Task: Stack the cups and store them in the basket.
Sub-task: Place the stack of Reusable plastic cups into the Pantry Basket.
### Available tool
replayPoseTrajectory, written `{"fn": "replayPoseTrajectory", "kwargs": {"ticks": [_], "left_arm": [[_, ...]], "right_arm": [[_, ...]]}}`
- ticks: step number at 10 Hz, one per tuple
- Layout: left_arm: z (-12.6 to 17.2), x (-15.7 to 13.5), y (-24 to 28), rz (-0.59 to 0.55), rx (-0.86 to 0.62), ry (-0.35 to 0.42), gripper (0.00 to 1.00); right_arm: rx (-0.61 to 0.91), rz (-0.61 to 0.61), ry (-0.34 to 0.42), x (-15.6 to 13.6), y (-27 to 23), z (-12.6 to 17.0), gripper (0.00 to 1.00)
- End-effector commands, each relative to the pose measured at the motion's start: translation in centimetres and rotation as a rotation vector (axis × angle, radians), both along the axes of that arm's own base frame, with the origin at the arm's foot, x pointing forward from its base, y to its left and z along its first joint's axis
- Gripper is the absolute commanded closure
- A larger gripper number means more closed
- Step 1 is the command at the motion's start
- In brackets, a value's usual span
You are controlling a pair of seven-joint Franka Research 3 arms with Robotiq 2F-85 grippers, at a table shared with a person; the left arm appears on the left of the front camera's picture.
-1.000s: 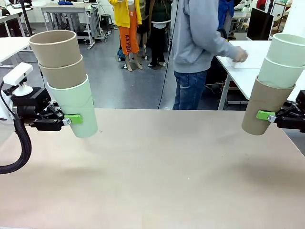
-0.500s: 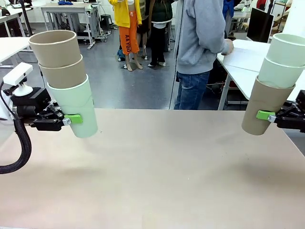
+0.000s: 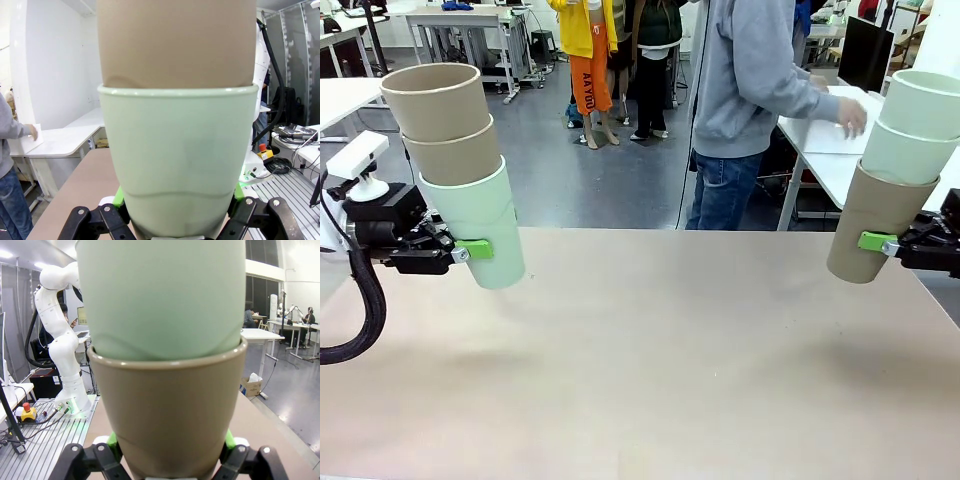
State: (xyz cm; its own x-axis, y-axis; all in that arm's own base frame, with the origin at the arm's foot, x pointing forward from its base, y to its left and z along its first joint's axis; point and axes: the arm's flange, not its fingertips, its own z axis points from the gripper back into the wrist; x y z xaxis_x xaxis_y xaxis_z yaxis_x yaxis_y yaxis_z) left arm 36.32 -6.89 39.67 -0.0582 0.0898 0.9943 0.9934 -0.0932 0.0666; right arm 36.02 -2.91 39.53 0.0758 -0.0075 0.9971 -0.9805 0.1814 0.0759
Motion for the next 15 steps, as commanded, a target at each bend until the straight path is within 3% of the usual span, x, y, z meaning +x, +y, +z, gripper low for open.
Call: {"fn": "replayPoseTrajectory", "kwargs": {"ticks": [1,15], "left_arm": [[0.27,-0.07,-0.05,-0.004,-0.008,-0.012,0.15],[0.27,-0.07,-0.05,-0.004,-0.008,-0.012,0.15]], "right_arm": [[0.000,-0.001,-0.016,-0.05,-0.07,0.40,0.16],[0.000,-0.001,-0.016,-0.05,-0.07,0.40,0.16]]}}
